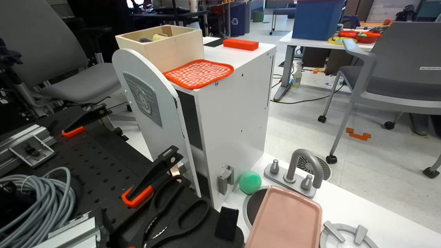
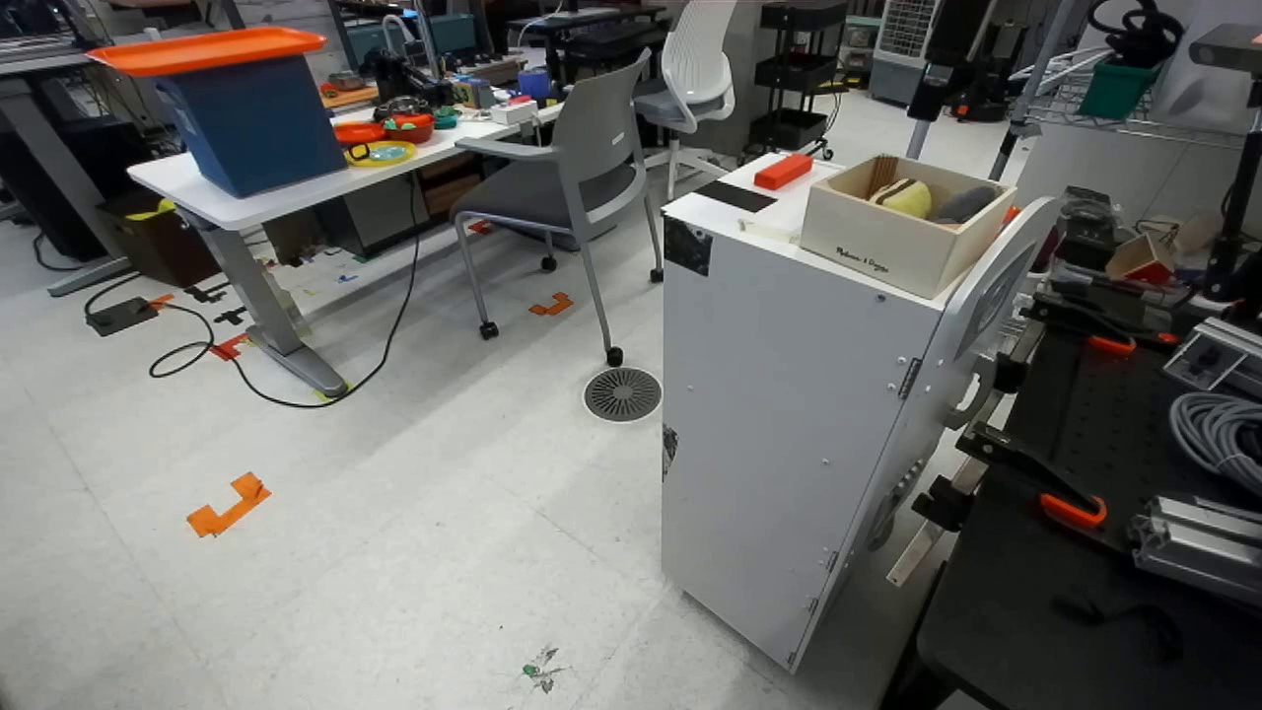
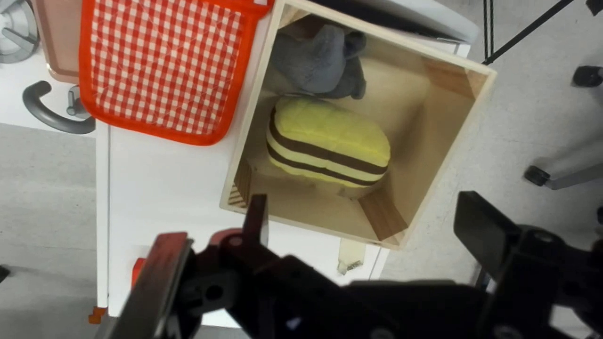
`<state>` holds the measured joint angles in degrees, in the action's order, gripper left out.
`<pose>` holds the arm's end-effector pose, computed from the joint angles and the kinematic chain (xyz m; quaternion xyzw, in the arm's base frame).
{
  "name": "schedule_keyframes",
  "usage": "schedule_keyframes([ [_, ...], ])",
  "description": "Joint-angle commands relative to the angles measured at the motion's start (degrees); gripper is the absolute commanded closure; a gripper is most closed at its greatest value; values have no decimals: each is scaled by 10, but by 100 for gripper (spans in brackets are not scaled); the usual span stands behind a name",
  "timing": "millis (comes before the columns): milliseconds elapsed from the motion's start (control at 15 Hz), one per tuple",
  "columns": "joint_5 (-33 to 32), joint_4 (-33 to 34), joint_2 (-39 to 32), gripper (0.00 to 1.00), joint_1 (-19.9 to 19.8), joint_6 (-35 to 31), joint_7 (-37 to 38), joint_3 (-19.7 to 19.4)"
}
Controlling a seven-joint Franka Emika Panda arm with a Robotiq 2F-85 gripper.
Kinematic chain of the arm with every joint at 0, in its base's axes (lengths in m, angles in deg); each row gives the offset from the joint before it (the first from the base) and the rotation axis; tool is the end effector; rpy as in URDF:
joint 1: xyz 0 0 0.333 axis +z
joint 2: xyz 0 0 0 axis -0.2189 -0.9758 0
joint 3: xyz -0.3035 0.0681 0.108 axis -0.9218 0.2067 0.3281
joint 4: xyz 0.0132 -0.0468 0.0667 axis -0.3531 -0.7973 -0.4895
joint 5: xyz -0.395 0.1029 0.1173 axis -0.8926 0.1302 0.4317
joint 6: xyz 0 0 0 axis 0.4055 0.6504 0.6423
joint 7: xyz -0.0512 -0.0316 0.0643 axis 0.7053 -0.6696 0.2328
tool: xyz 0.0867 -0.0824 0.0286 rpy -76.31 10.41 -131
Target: Put the grey plushy in the box, remove the yellow plushy from the box and put it on top of the cupboard, and then put the oven mitt on the tray
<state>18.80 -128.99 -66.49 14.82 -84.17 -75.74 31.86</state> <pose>0.5170 0.0278 0.3323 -0.9903 -0.1288 -0.0386 0.0345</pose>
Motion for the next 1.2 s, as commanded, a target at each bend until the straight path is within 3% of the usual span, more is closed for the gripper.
schedule_keyframes([
  [0,5,7,-16,0,9,-9,-11,7],
  [1133,-1,8,-60,0,-9,6,-16,0],
])
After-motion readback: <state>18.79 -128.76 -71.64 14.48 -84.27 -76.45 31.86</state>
